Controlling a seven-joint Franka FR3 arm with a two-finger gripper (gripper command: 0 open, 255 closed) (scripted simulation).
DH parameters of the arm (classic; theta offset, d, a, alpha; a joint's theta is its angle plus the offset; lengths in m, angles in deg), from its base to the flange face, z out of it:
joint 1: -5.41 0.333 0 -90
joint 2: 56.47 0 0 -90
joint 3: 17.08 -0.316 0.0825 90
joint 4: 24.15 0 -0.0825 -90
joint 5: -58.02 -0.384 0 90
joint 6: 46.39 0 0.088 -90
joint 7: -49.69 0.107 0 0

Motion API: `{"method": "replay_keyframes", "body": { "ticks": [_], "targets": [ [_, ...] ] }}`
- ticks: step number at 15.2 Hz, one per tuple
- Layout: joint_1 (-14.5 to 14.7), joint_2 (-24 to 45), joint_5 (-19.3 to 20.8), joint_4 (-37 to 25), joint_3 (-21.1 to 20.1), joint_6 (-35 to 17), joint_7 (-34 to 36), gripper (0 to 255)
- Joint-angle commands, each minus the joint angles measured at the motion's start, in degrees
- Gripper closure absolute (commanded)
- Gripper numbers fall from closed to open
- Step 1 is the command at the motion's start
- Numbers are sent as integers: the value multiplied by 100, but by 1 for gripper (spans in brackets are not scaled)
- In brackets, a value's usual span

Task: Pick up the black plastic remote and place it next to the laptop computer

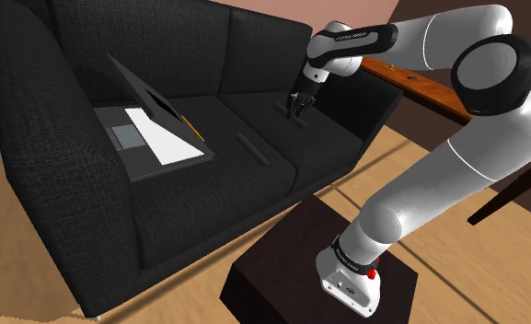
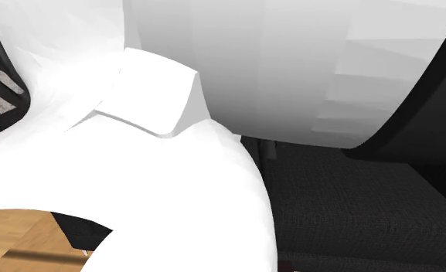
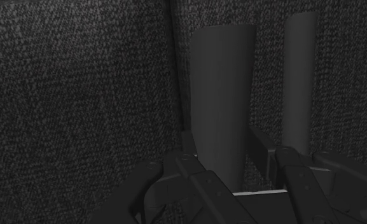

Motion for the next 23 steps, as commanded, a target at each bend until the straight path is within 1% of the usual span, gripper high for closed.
{"method": "replay_keyframes", "body": {
  "ticks": [1, 12, 23],
  "targets": [
    [0, -40, 16, -133, -9, 172, 27, 255],
    [3, -202, 74, -827, -47, 1017, 135, 255],
    [17, -207, 81, -1669, -67, 1861, 204, 255]
  ]
}}
